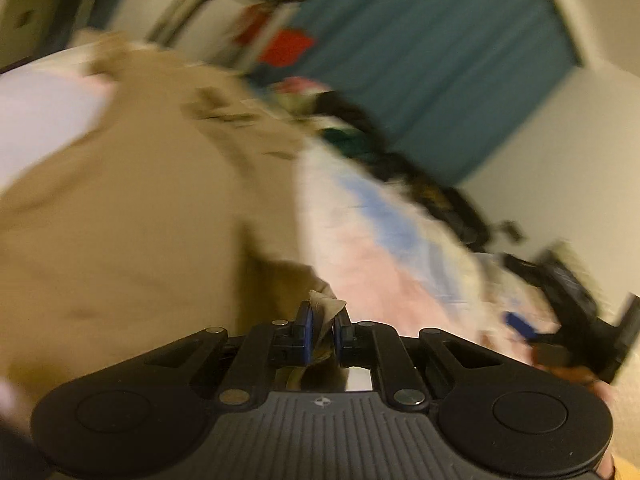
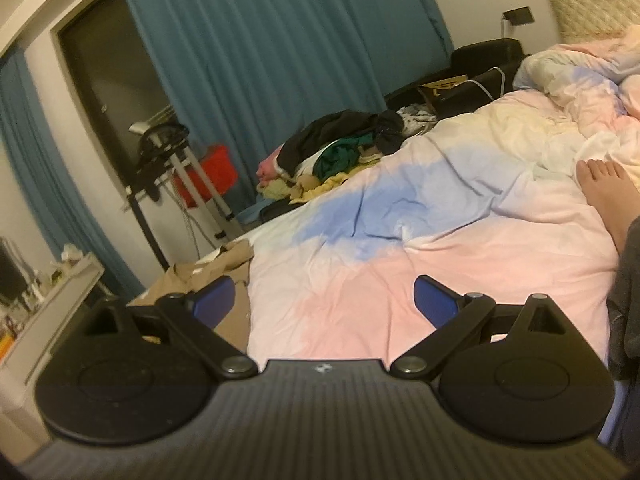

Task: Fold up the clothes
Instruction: 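Grasp the shirt side edge with the left gripper and fold it inward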

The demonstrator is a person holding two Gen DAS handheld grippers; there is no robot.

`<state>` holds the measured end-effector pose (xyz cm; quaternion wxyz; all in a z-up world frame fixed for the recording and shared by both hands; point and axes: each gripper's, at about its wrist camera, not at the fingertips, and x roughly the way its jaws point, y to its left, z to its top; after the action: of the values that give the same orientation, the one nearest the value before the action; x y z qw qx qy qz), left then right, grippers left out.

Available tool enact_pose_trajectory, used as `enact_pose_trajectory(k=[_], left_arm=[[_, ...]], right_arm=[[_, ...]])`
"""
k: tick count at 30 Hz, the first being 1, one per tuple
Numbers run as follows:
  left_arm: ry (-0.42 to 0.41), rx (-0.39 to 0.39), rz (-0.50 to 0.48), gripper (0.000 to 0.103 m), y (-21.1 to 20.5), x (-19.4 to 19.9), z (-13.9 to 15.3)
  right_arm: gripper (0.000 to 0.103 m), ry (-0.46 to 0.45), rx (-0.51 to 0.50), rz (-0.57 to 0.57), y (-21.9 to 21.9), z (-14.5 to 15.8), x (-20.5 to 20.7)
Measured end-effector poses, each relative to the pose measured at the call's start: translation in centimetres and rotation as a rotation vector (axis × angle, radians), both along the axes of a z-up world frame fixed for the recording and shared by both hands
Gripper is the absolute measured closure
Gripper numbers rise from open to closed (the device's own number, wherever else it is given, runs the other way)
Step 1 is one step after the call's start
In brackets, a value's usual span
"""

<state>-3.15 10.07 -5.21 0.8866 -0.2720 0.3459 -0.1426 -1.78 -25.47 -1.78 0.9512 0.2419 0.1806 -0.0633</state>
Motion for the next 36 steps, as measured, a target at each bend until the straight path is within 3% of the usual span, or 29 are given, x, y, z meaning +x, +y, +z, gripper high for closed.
enact_pose_trajectory(k=[4,6,10,11,13,15,17,21,23,25,27,29,31,33,36], left_arm=[[0.164,0.175,0.072,0.092,2.5,0.8,-1.3],[0.231,0.224,0.077,0.092,2.9,1.2,-2.3],[0.227,0.242,0.03,0.082,2.8,1.6,-2.2],[0.224,0.245,0.02,0.076,2.8,1.7,-2.1],[0.198,0.234,0.02,0.051,3.0,1.6,-2.0],[0.173,0.224,0.02,0.045,3.2,1.6,-1.8],[0.176,0.194,0.038,0.043,3.7,1.5,-2.3],[0.225,0.116,0.085,0.043,4.9,2.1,-3.6],[0.247,0.106,0.09,0.043,5.0,2.6,-4.1],[0.26,0.095,0.086,0.047,5.1,3.0,-4.6],[0.27,0.092,0.079,0.052,5.1,3.2,-5.0],[0.278,0.092,0.072,0.063,5.1,3.4,-5.5],[0.28,0.091,0.066,0.082,5.1,3.4,-5.9],[0.276,0.085,0.061,0.095,5.0,3.4,-6.1],[0.246,0.008,0.05,0.099,5.6,2.7,-5.7]], right_arm=[[0.005,0.024,-0.025,0.048,1.3,-0.4,0.5],[0.005,0.045,-0.014,0.089,1.9,-0.9,0.8],[0.005,0.114,0.06,0.198,2.8,-2.6,1.6],[0.005,0.139,0.1,0.23,3.0,-3.3,1.8],[0.005,0.186,0.189,0.289,3.4,-4.6,2.1],[0.006,0.233,0.273,0.347,4.0,-6.0,2.4],[0.008,0.297,0.344,0.396,5.3,-7.7,2.7],[0.029,0.453,0.458,0.476,8.3,-11.7,3.1],[0.029,0.469,0.432,0.498,9.8,-12.1,2.7],[0.03,0.471,0.396,0.52,11.1,-12.3,2.1],[0.049,0.468,0.396,0.528,11.6,-11.9,1.4],[0.061,0.476,0.423,0.54,11.7,-11.8,0.7],[0.062,0.481,0.411,0.546,11.8,-11.8,-0.1],[0.062,0.486,0.375,0.555,12.0,-11.8,-0.5],[0.063,0.477,0.331,0.601,12.5,-11.6,-0.7]])
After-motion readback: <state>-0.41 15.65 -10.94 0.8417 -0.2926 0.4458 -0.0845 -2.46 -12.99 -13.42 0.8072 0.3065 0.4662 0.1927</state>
